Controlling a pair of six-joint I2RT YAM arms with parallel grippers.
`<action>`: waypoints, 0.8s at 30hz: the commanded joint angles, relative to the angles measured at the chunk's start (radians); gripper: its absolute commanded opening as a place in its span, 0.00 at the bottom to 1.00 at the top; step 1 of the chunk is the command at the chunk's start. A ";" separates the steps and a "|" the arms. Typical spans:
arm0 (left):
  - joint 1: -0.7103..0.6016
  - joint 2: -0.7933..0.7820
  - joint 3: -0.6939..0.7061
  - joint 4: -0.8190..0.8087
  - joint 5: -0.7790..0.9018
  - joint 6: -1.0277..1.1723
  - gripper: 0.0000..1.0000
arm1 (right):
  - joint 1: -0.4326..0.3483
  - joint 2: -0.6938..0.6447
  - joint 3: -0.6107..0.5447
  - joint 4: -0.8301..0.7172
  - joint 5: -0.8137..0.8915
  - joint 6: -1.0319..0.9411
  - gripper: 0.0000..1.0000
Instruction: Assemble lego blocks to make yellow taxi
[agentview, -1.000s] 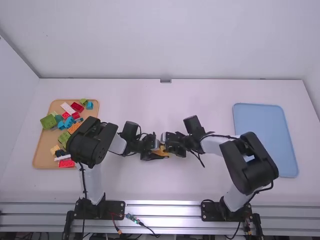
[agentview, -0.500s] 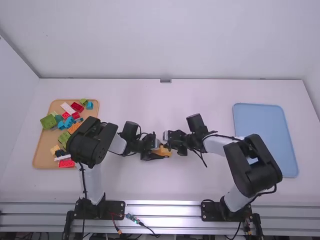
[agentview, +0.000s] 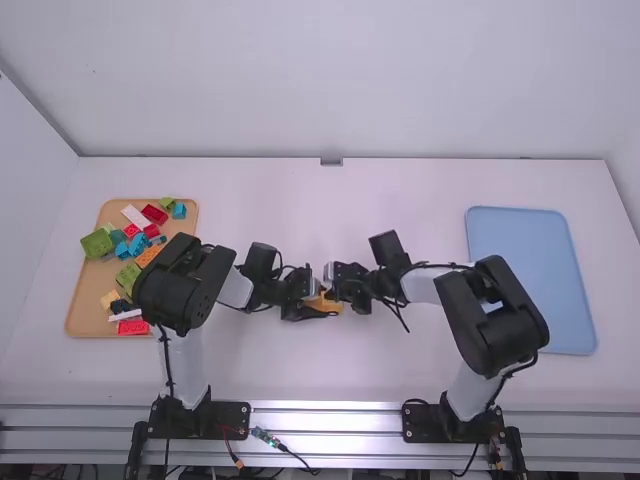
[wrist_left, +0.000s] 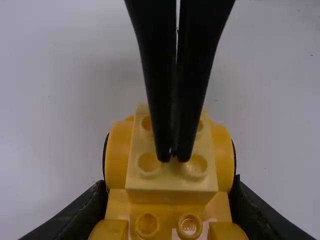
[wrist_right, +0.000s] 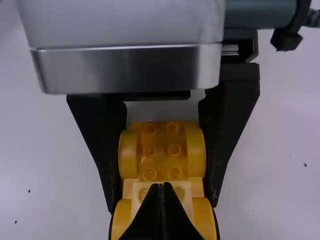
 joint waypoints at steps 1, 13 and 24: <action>0.003 0.008 0.006 0.000 0.013 -0.007 0.49 | 0.005 0.028 -0.019 -0.039 0.125 0.001 0.00; 0.003 0.008 0.006 0.018 0.014 -0.008 0.49 | -0.001 0.152 -0.019 0.061 0.094 0.024 0.00; 0.002 0.008 0.006 0.014 0.014 -0.008 0.53 | -0.085 -0.287 -0.019 -0.087 -0.009 -0.022 0.00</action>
